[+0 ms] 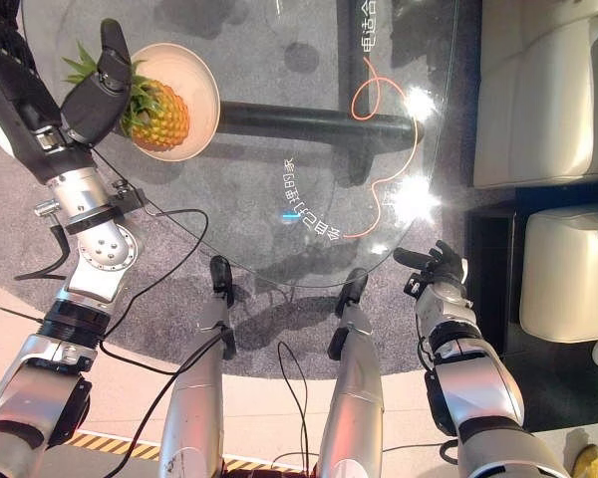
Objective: Pick up the fruit to the plate
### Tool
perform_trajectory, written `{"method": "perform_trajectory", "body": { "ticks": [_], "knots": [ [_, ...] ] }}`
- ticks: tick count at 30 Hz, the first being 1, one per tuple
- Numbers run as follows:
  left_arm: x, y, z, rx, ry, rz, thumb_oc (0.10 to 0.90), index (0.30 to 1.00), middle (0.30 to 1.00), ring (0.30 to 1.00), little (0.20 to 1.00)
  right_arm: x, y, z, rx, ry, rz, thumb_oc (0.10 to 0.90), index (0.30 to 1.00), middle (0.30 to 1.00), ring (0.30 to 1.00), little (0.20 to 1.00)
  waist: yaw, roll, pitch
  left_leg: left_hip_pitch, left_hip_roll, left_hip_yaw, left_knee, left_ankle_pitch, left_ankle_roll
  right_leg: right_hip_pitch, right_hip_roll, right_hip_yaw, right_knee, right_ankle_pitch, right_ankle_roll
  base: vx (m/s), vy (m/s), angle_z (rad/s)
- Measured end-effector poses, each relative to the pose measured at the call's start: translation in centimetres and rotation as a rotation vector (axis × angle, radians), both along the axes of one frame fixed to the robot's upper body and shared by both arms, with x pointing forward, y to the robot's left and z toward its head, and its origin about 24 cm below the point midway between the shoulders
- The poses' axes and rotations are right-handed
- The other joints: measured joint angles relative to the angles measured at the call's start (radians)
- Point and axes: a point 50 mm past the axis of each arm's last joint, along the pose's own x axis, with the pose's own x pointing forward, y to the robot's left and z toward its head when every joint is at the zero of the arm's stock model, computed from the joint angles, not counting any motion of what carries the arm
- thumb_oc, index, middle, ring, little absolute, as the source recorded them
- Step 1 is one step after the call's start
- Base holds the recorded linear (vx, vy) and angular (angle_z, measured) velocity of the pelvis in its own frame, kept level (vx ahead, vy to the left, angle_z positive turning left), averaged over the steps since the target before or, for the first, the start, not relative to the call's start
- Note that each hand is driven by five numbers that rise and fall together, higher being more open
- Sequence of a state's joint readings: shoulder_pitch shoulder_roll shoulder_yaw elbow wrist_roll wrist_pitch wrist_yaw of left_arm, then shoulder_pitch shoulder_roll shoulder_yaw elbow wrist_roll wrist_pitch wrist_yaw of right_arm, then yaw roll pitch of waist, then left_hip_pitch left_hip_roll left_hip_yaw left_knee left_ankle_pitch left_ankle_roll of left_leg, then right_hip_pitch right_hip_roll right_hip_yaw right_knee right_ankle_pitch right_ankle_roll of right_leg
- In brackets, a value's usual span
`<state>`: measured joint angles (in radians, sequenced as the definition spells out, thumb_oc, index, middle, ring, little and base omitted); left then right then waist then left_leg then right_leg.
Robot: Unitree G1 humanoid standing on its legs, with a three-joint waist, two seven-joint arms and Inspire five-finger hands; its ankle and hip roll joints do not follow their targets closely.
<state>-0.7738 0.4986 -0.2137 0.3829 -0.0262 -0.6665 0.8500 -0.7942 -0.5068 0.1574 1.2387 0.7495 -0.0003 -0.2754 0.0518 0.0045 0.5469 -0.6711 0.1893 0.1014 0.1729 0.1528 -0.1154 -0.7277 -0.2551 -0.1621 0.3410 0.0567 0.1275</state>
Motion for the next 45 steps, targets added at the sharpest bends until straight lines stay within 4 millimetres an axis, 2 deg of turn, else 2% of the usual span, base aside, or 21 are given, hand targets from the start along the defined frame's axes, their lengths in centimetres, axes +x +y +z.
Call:
{"method": "perform_trajectory", "body": {
  "ticks": [6, 9, 13, 16, 19, 22, 26, 29, 32, 34, 40, 45],
  "knots": [
    [-0.2, 0.8, 0.2, 0.038, 0.020, -0.005, 0.800, 0.900, 0.900, 0.900, 0.900, -1.5, -0.7, -1.9, 0.025, 0.048, -0.027, 0.800, 0.900, 0.900, 0.900, 0.900, -0.001, 0.000, 0.000, 0.097, -0.001, 0.003, -0.032, 0.000, 0.000, 0.103, 0.000, -0.014, -0.037, 0.001, 0.005, 0.01, -0.002, 0.00],
    [0.1, 1.8, -0.7, 0.018, 0.102, -0.038, 0.800, 0.900, 0.900, 0.900, 0.900, -2.7, -1.2, -3.3, 0.040, 0.090, -0.049, 0.800, 0.900, 0.900, 0.900, 0.900, -0.002, 0.001, 0.000, 0.170, -0.001, 0.003, -0.055, 0.000, 0.000, 0.187, 0.003, -0.026, -0.077, 0.005, 0.011, 0.06, 0.021, 0.03],
    [0.1, 4.0, -4.5, -0.025, 0.302, -0.084, 0.800, 0.900, 0.900, 0.900, 0.900, -5.4, -2.1, -6.1, 0.069, 0.175, -0.086, 0.800, 0.900, 0.900, 0.900, 0.900, 0.000, 0.003, -0.002, 0.320, -0.006, 0.026, -0.121, 0.000, -0.001, 0.359, 0.011, -0.031, -0.200, 0.040, 0.029, 0.12, 0.051, -0.03],
    [-0.1, 6.0, -9.6, -0.119, 0.558, -0.168, 0.800, 0.900, 0.900, 0.900, 0.900, -9.3, -3.0, -9.4, 0.061, 0.297, -0.086, 0.800, 0.900, 0.900, 0.900, 0.900, -0.002, 0.011, -0.011, 0.443, -0.011, 0.030, -0.183, -0.001, 0.000, 0.518, 0.013, -0.054, -0.323, 0.066, 0.043, 0.20, 0.038, 0.07],
    [-1.1, 8.3, -14.3, -0.181, 0.784, -0.157, 0.800, 0.900, 0.900, 0.900, 0.900, -12.5, -3.5, -11.6, 0.076, 0.398, -0.068, 0.800, 0.900, 0.900, 0.900, 0.900, -0.001, 0.009, -0.015, 0.518, -0.018, 0.039, -0.221, -0.001, -0.001, 0.609, 0.015, -0.062, -0.397, 0.091, 0.050, 0.21, 0.040, 0.02],
    [-3.8, 10.7, -20.8, -0.229, 1.082, -0.110, 0.800, 0.900, 0.900, 0.900, 0.900, -15.8, -3.5, -13.8, 0.084, 0.519, -0.017, 0.800, 0.900, 0.900, 0.900, 0.900, -0.006, 0.009, -0.037, 0.614, -0.019, 0.054, -0.258, -0.008, -0.007, 0.698, 0.018, -0.077, -0.426, 0.094, 0.053, 0.21, 0.051, -0.05],
    [-9.0, 12.2, -28.4, -0.353, 1.407, -0.065, 0.800, 0.900, 0.900, 0.900, 0.900, -21.4, -3.1, -16.6, 0.100, 0.717, 0.018, 0.800, 0.900, 0.900, 0.900, 0.900, -0.008, -0.006, -0.211, 0.628, -0.017, 0.055, -0.258, -0.031, -0.012, 0.716, 0.018, -0.079, -0.426, 0.070, 0.057, 0.18, 0.035, 0.02],
    [-13.3, 12.2, -32.6, -0.406, 1.616, -0.008, 0.800, 0.900, 0.900, 0.900, 0.900, -25.1, -2.1, -18.3, 0.133, 0.834, 0.034, 0.800, 0.900, 0.900, 0.900, 0.900, -0.009, -0.020, -0.326, 0.671, -0.016, 0.055, -0.259, -0.047, -0.017, 0.762, 0.018, -0.082, -0.426, 0.048, 0.059, 0.16, 0.020, 0.04],
    [-16.6, 11.8, -35.3, -0.382, 1.797, 0.015, 0.800, 0.900, 0.900, 0.900, 0.900, -27.1, -1.0, -19.2, 0.155, 0.910, 0.067, 0.800, 0.900, 0.900, 0.900, 0.900, -0.019, -0.026, -0.405, 0.690, -0.011, 0.057, -0.265, -0.061, -0.017, 0.786, 0.020, -0.084, -0.432, 0.030, 0.055, 0.09, 0.017, 0.05],
    [-18.6, 11.1, -36.6, -0.349, 1.900, -0.005, 0.800, 0.900, 0.900, 0.900, 0.900, -28.1, -0.5, -19.5, 0.161, 0.948, 0.102, 0.800, 0.900, 0.900, 0.900, 0.900, -0.030, -0.021, -0.448, 0.689, -0.010, 0.057, -0.266, -0.063, -0.019, 0.787, 0.020, -0.085, -0.432, 0.029, 0.055, 0.04, 0.022, 0.03],
    [-22.3, 8.9, -39.2, -0.264, 2.139, -0.118, 0.800, 0.900, 0.900, 0.900, 0.900, -30.0, -0.4, -19.9, 0.092, 1.066, 0.229, 0.800, 0.900, 0.900, 0.900, 0.900, -0.033, 0.007, -0.489, 0.704, 0.003, 0.066, -0.266, -0.063, -0.020, 0.801, 0.026, -0.079, -0.432, 0.026, 0.058, 0.03, 0.025, -0.03],
    [-24.6, 7.8, -40.3, -0.233, 2.294, -0.256, 0.800, 0.900, 0.900, 0.900, 0.900, -30.0, -0.2, -20.0, 0.043, 1.111, 0.327, 0.800, 0.900, 0.900, 0.900, 0.900, -0.052, 0.017, -0.500, 0.723, 0.008, 0.081, -0.266, -0.063, -0.020, 0.806, 0.029, -0.076, -0.433, 0.027, 0.056, 0.02, 0.019, -0.07]
  ]
}}
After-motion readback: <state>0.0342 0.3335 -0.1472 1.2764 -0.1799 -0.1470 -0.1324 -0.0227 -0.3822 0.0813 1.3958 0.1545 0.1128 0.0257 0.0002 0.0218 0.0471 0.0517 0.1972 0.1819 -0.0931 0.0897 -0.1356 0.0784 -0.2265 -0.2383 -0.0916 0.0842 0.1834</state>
